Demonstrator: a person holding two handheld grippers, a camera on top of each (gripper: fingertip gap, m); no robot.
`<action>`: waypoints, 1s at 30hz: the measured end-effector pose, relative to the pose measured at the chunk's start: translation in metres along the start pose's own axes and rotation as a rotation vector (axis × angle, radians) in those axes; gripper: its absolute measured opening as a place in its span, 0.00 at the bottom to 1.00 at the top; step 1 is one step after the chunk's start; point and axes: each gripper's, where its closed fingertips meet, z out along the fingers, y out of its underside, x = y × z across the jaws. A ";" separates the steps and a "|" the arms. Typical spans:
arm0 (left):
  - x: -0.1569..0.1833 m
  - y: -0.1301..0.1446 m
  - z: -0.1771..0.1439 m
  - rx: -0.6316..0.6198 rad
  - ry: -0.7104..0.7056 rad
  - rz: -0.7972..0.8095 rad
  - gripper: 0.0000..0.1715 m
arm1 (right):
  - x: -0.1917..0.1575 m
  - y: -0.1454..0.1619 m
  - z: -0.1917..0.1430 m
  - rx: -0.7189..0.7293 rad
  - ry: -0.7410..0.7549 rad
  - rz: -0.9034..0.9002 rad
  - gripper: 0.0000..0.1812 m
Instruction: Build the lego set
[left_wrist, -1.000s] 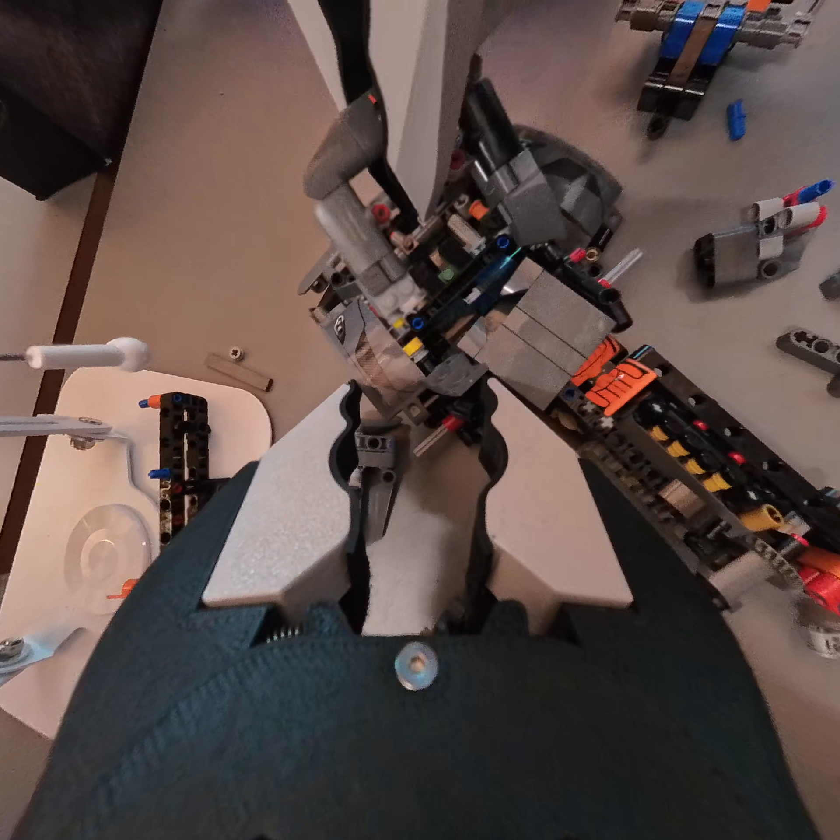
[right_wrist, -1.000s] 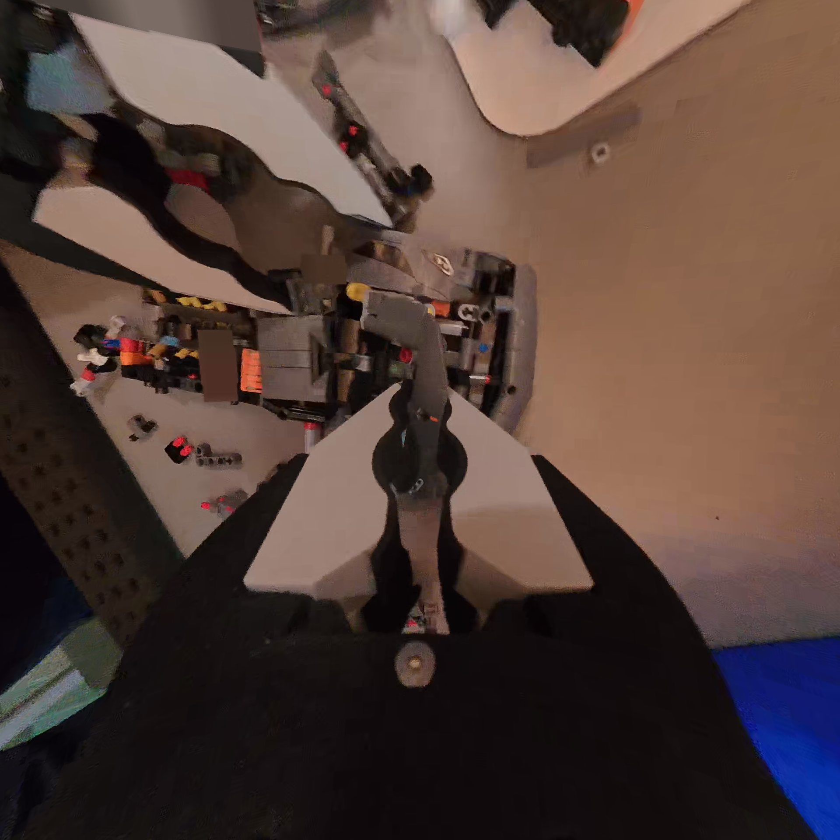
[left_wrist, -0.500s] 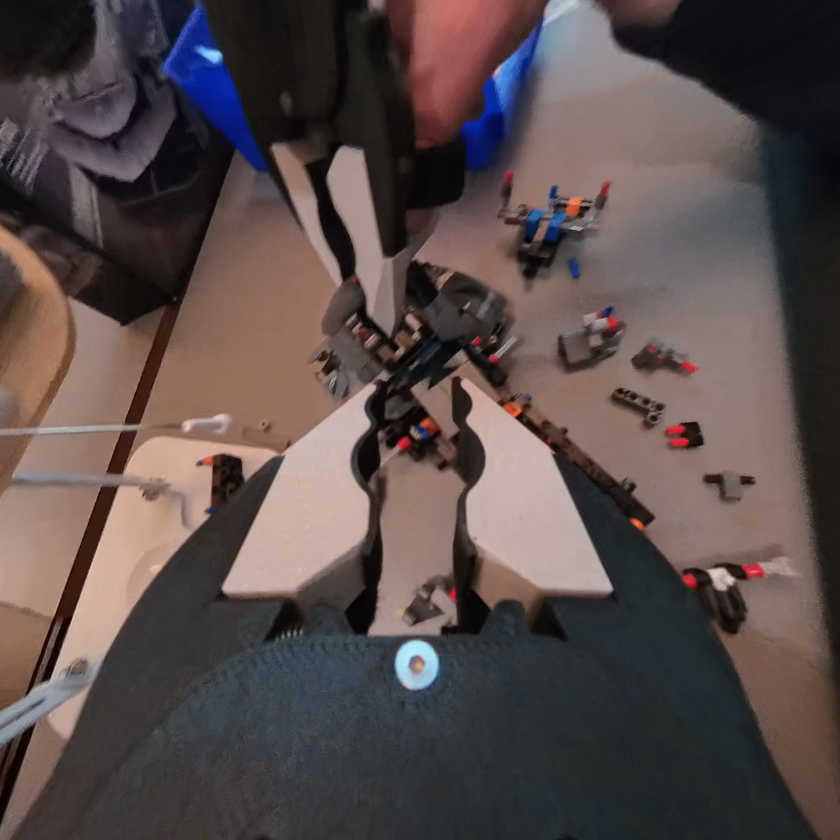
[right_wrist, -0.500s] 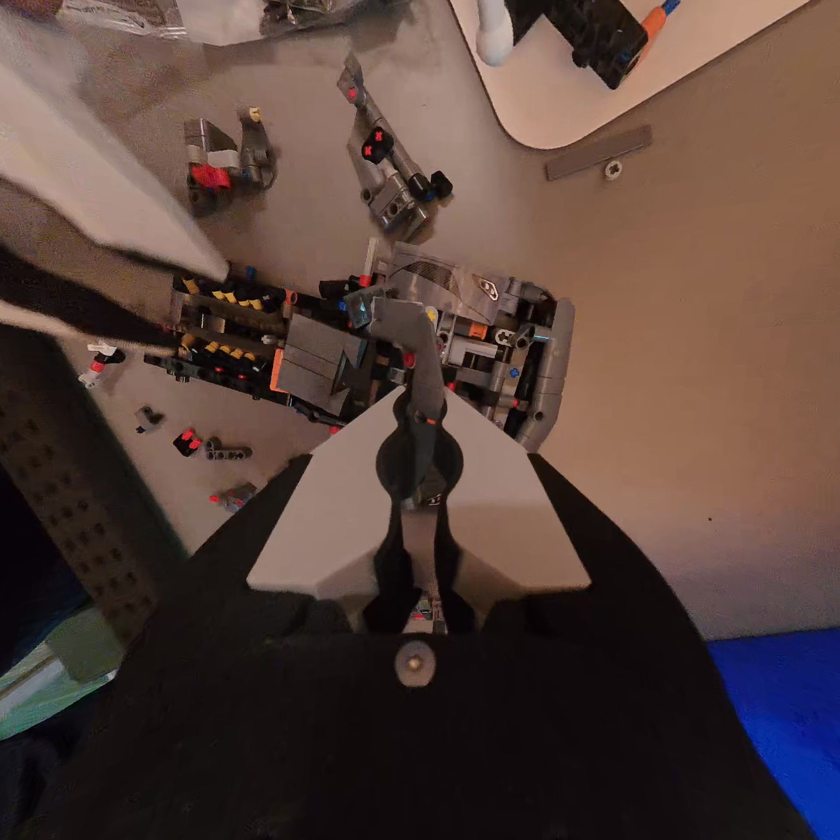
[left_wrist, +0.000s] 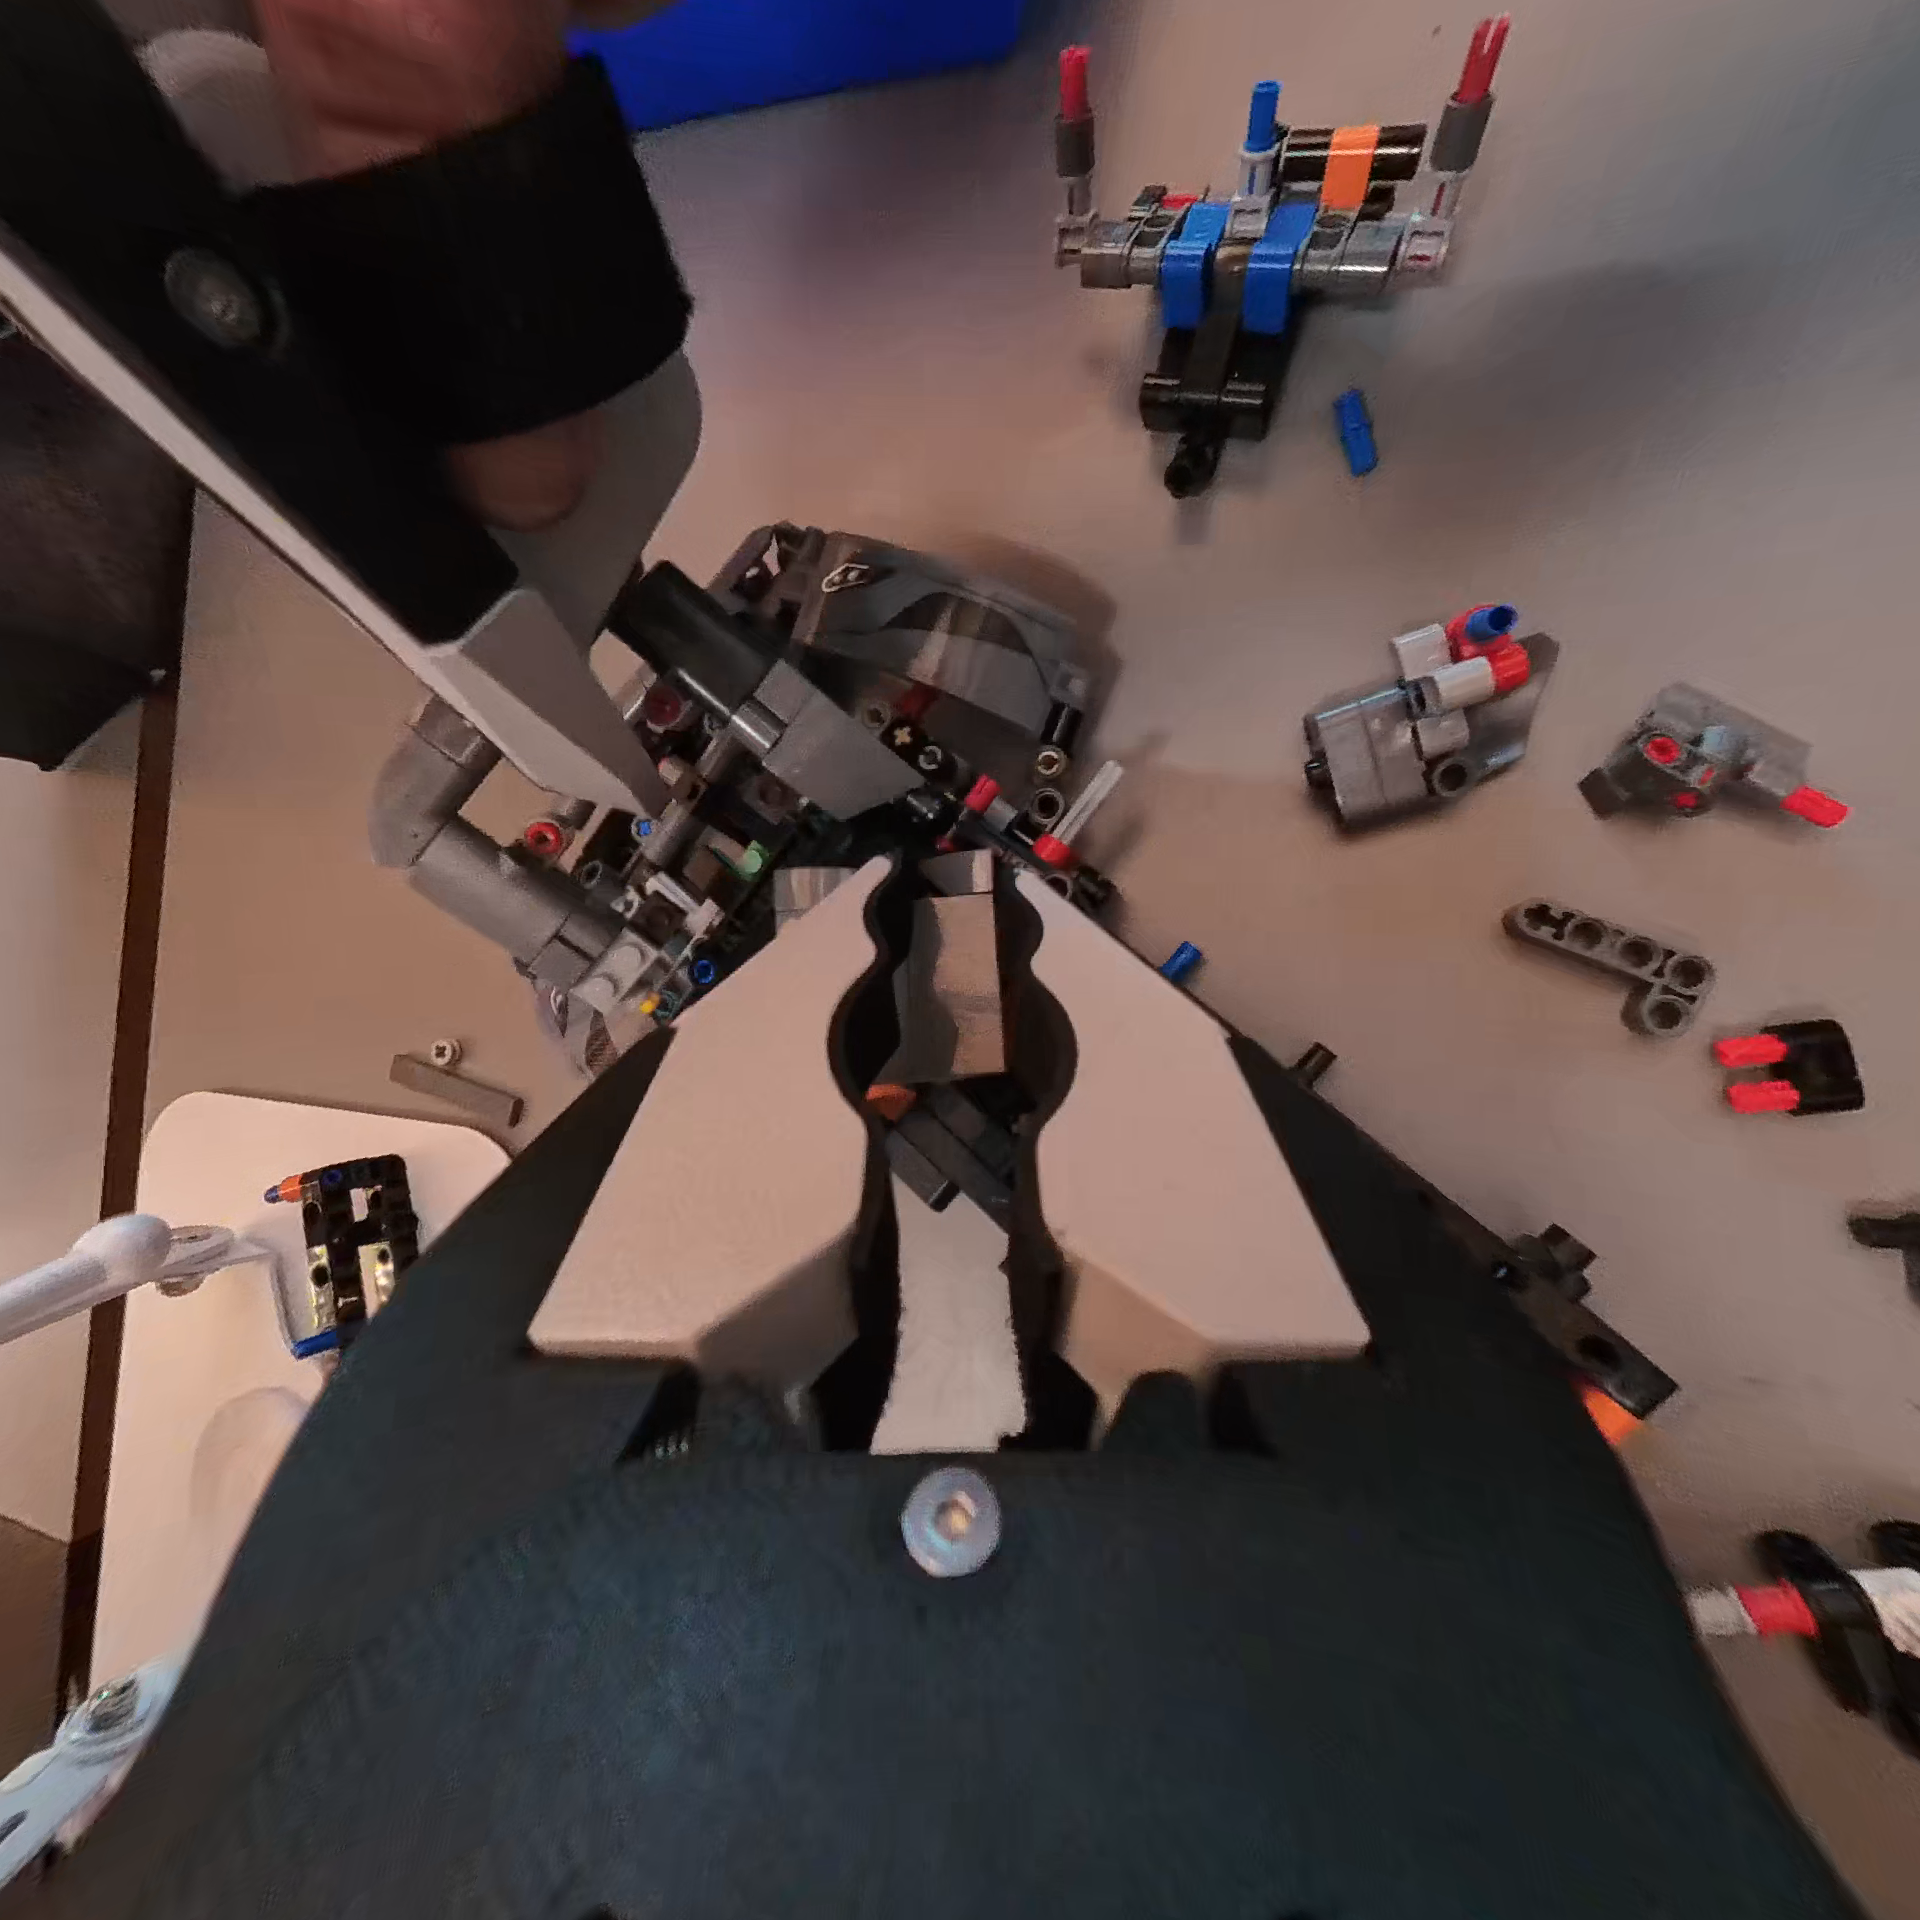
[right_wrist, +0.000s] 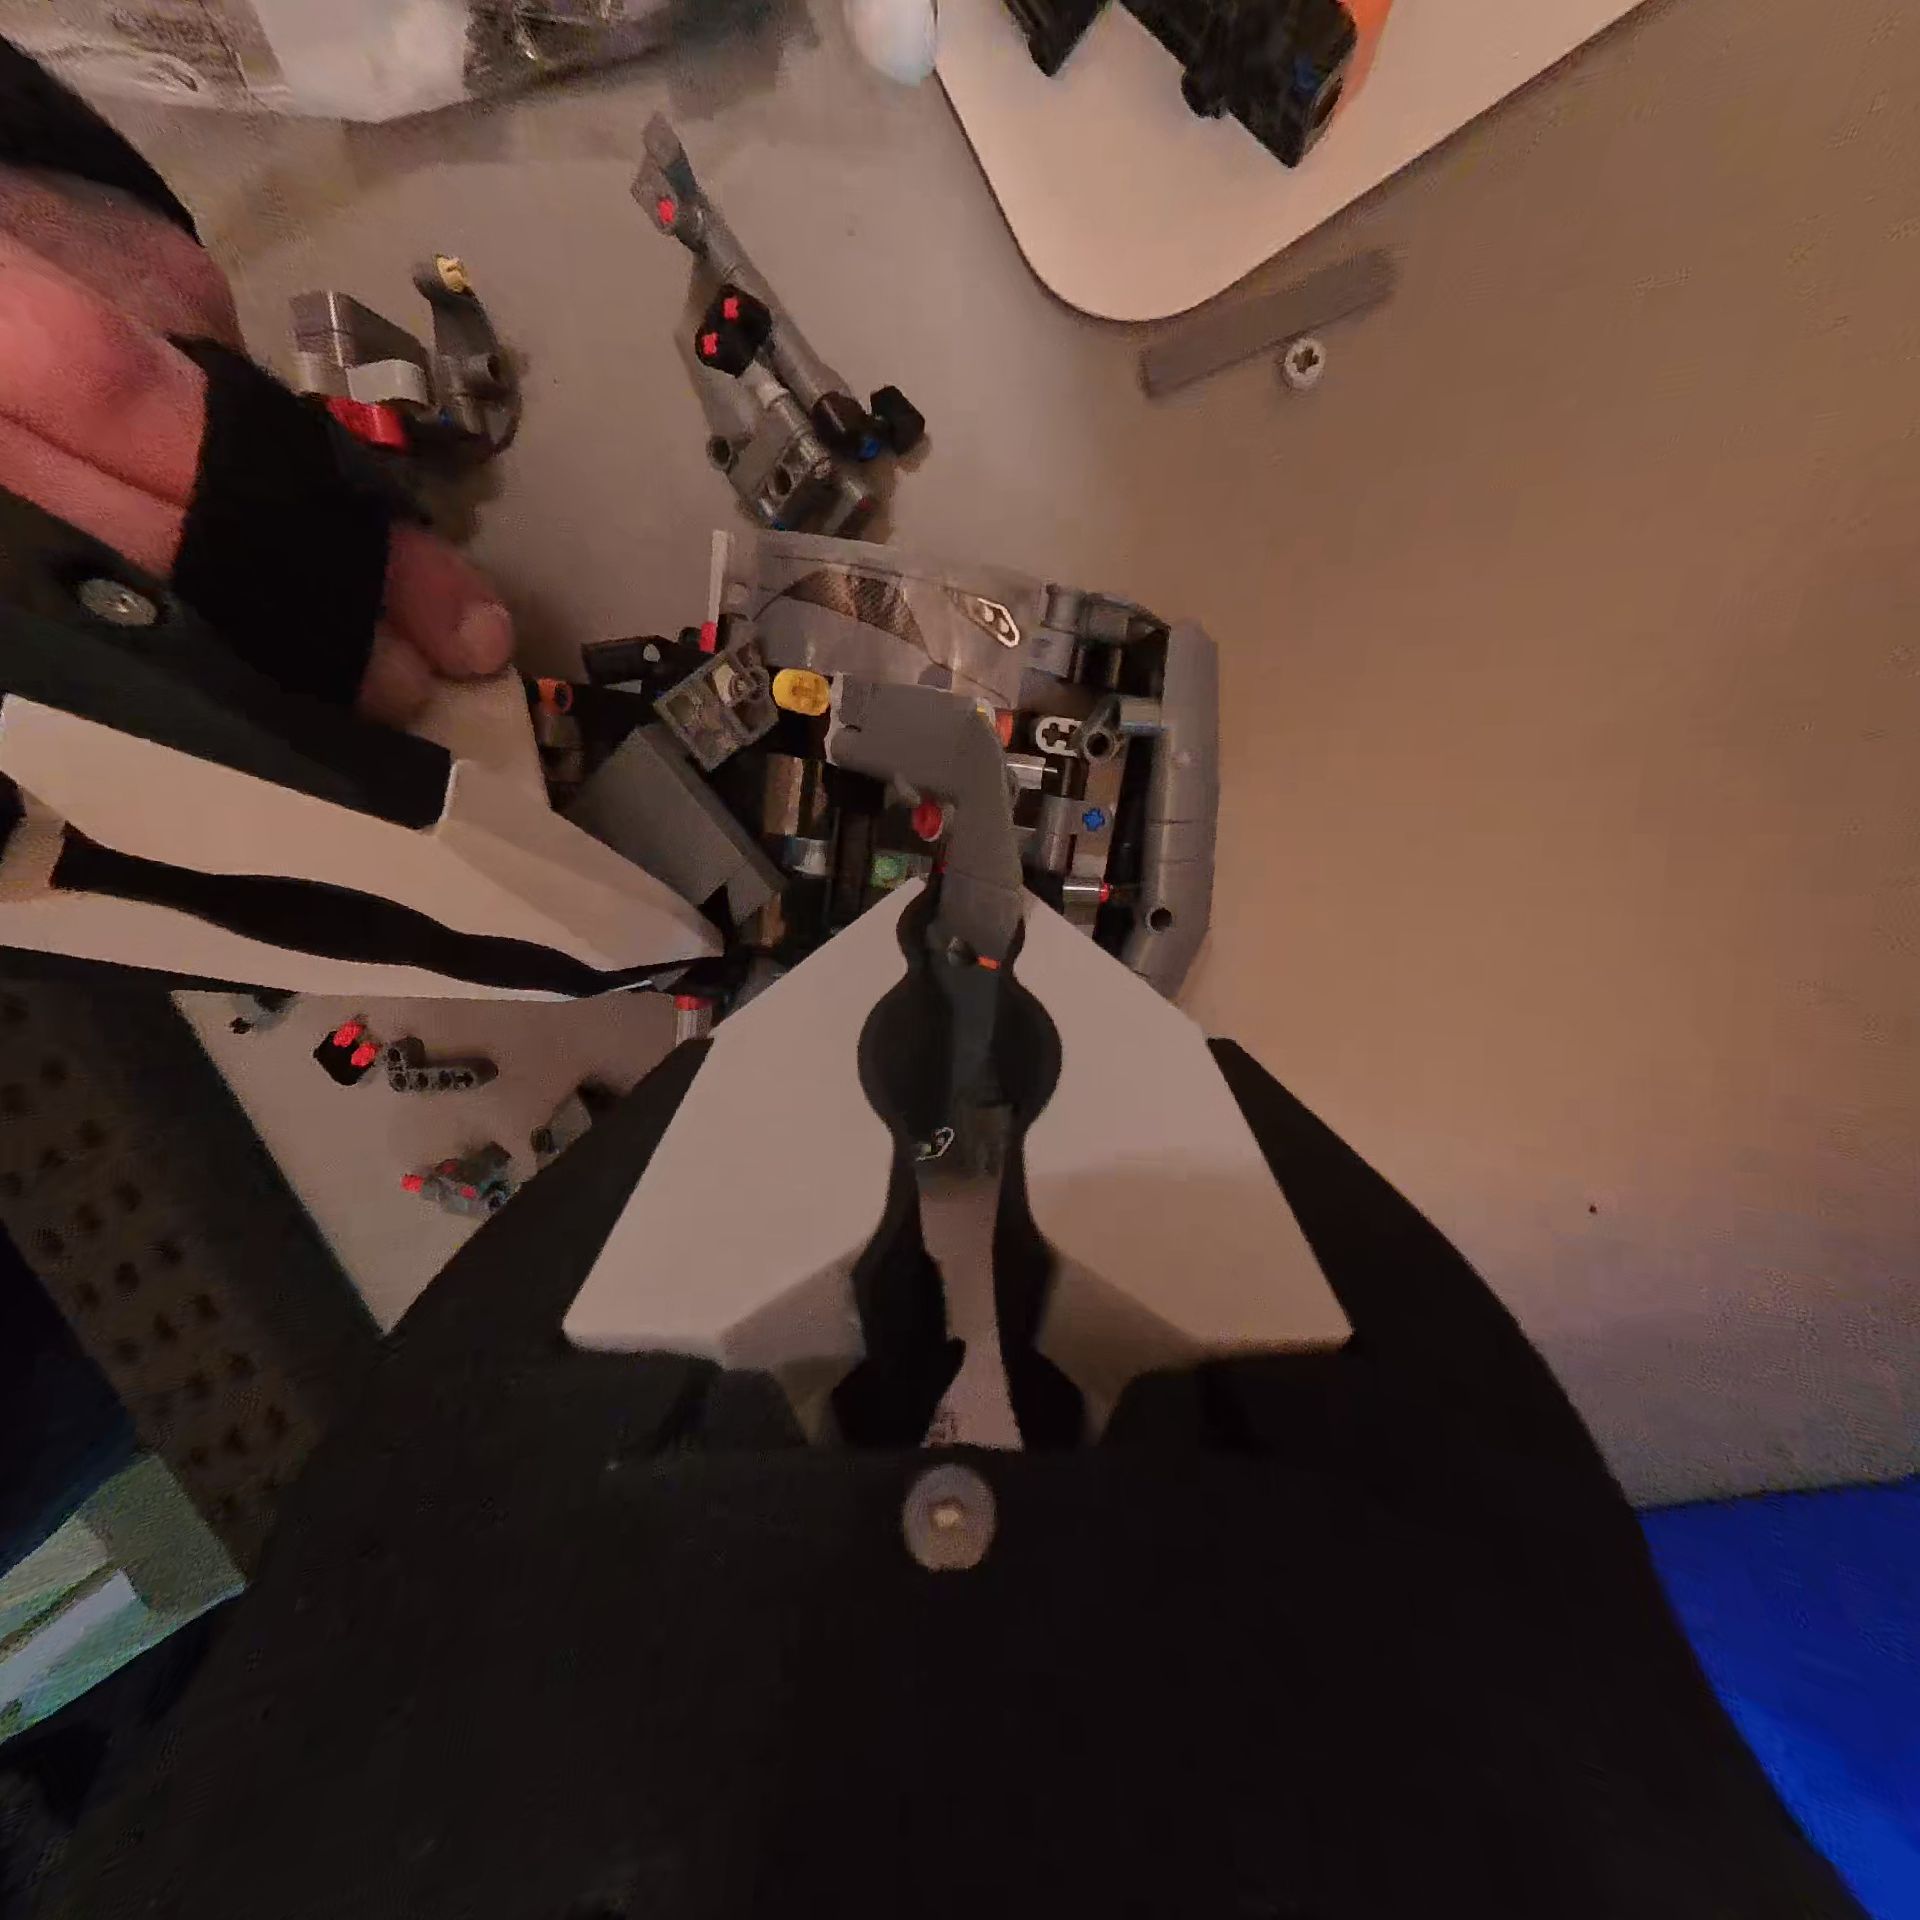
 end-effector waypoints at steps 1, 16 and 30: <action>0.000 0.000 0.000 0.006 0.001 -0.004 0.08 | 0.004 0.002 -0.001 -0.009 0.027 0.002 0.01; -0.003 0.003 0.000 0.021 0.010 -0.023 0.07 | 0.021 -0.008 0.005 -0.018 0.193 -0.036 0.03; -0.004 0.006 -0.001 0.034 0.019 -0.029 0.07 | 0.032 -0.026 0.010 0.013 0.333 -0.115 0.04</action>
